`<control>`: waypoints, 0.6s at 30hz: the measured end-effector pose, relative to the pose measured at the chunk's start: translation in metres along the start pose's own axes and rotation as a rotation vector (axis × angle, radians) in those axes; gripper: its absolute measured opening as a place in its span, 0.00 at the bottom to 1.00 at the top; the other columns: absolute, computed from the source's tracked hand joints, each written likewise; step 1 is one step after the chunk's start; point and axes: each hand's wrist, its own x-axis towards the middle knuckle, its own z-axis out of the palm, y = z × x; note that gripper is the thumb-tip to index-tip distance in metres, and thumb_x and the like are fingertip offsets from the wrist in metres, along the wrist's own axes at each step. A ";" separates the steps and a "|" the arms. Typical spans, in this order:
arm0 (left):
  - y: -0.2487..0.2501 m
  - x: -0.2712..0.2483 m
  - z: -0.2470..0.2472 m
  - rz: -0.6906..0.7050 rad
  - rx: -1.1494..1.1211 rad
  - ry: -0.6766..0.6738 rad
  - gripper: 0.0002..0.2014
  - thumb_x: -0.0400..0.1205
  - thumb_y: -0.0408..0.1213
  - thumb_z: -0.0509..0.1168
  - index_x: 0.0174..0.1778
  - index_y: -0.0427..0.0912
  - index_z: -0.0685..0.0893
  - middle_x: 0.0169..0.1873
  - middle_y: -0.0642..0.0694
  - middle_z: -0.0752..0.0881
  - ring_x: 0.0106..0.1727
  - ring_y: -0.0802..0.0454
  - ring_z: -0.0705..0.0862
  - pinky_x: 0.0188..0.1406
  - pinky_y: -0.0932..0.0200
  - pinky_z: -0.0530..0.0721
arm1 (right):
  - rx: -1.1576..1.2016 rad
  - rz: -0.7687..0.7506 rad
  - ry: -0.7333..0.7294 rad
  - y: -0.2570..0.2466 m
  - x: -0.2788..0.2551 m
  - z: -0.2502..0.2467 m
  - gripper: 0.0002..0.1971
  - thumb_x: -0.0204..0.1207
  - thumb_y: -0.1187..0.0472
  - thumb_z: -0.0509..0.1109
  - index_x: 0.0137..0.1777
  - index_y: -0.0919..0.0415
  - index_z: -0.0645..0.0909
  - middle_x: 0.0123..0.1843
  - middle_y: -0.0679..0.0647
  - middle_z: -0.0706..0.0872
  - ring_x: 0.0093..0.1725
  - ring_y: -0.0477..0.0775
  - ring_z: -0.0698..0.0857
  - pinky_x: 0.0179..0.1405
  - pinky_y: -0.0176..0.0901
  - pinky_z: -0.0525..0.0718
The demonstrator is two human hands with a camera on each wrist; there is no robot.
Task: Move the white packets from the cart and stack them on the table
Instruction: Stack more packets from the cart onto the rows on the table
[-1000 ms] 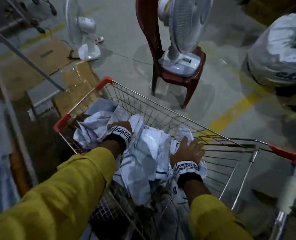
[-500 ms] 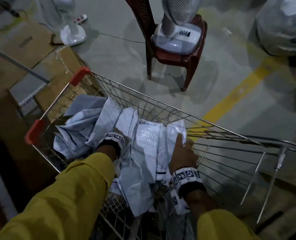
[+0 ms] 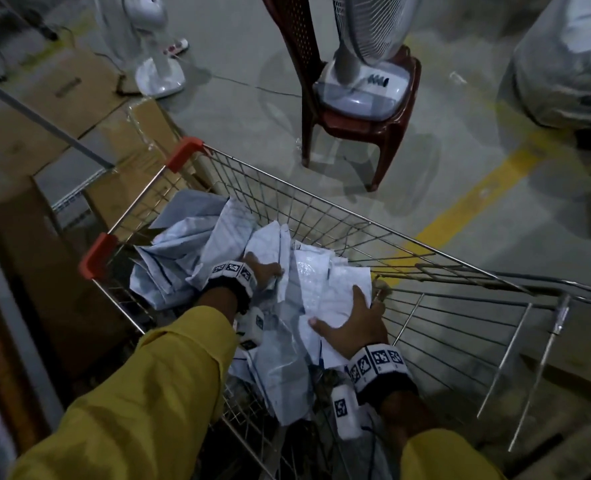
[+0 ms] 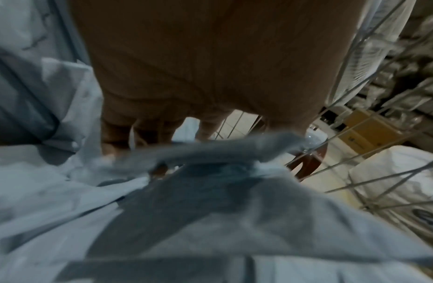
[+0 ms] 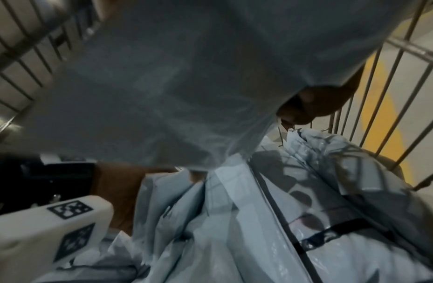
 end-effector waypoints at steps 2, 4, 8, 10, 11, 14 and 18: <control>0.008 -0.019 -0.008 0.070 -0.015 0.011 0.40 0.85 0.59 0.60 0.86 0.36 0.60 0.84 0.37 0.64 0.82 0.36 0.67 0.79 0.46 0.68 | -0.014 -0.010 0.008 0.002 -0.013 -0.003 0.58 0.63 0.37 0.80 0.88 0.44 0.49 0.85 0.66 0.50 0.75 0.70 0.76 0.69 0.54 0.79; 0.009 -0.043 -0.017 0.137 -0.006 0.038 0.36 0.88 0.58 0.53 0.88 0.40 0.57 0.86 0.39 0.61 0.84 0.37 0.63 0.81 0.48 0.63 | -0.001 -0.014 0.026 0.002 -0.029 -0.005 0.53 0.66 0.45 0.78 0.87 0.44 0.52 0.82 0.67 0.55 0.70 0.70 0.79 0.66 0.53 0.81; -0.001 -0.065 -0.029 0.090 0.045 0.153 0.54 0.69 0.76 0.43 0.89 0.48 0.55 0.87 0.35 0.57 0.84 0.32 0.62 0.82 0.39 0.62 | 0.100 -0.019 0.061 0.002 -0.067 -0.012 0.45 0.71 0.47 0.74 0.87 0.44 0.57 0.81 0.67 0.59 0.73 0.72 0.76 0.70 0.53 0.78; -0.005 -0.087 -0.036 0.093 0.009 0.156 0.49 0.76 0.73 0.44 0.89 0.47 0.52 0.88 0.36 0.54 0.85 0.32 0.59 0.83 0.40 0.59 | 0.147 -0.045 0.067 0.000 -0.086 -0.016 0.43 0.73 0.47 0.72 0.87 0.44 0.57 0.84 0.65 0.55 0.76 0.71 0.74 0.72 0.53 0.77; -0.005 -0.108 -0.042 0.112 -0.032 0.181 0.47 0.79 0.72 0.44 0.89 0.47 0.52 0.88 0.38 0.53 0.86 0.33 0.59 0.84 0.41 0.59 | 0.157 -0.064 0.078 -0.001 -0.095 -0.016 0.42 0.74 0.46 0.71 0.87 0.44 0.58 0.85 0.64 0.53 0.77 0.70 0.73 0.73 0.54 0.76; -0.014 -0.123 -0.043 0.194 -0.060 0.253 0.41 0.83 0.69 0.49 0.89 0.48 0.56 0.86 0.38 0.62 0.84 0.35 0.65 0.82 0.43 0.64 | 0.161 -0.146 0.149 -0.005 -0.124 -0.019 0.39 0.75 0.45 0.69 0.86 0.45 0.61 0.88 0.60 0.50 0.81 0.68 0.68 0.77 0.58 0.73; -0.031 -0.170 -0.048 0.320 -0.139 0.315 0.48 0.71 0.75 0.47 0.88 0.57 0.56 0.86 0.44 0.63 0.83 0.37 0.66 0.80 0.40 0.65 | 0.121 -0.249 0.226 -0.009 -0.167 -0.030 0.36 0.80 0.46 0.66 0.87 0.48 0.61 0.90 0.56 0.47 0.87 0.62 0.54 0.84 0.55 0.63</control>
